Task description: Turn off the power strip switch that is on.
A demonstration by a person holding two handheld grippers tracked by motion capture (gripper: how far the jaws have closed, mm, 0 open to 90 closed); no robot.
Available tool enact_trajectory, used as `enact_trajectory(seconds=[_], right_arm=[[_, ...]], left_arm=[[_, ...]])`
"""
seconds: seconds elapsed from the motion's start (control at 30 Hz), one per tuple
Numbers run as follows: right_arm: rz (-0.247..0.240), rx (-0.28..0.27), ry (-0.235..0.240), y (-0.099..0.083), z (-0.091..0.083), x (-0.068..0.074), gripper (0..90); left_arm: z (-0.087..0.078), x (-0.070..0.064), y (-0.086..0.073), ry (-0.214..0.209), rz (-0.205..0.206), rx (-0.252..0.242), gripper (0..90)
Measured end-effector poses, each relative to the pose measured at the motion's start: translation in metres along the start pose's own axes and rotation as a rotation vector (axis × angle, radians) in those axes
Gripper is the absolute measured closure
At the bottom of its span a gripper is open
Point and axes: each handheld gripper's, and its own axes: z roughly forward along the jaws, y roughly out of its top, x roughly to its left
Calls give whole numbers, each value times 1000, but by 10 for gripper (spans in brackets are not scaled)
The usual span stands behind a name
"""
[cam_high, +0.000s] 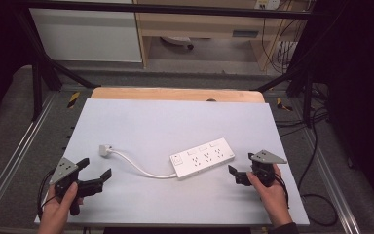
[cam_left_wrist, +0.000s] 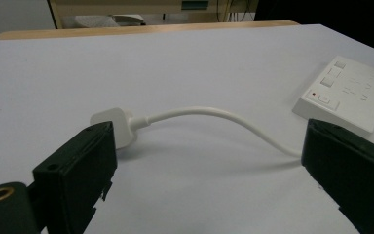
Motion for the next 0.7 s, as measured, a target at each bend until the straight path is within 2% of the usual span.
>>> enact_trajectory(seconds=[0.7], right_arm=[[-4,-41,1,6,-6,6,51]], left_arm=[[1,0,0,-3,-6,0,57]])
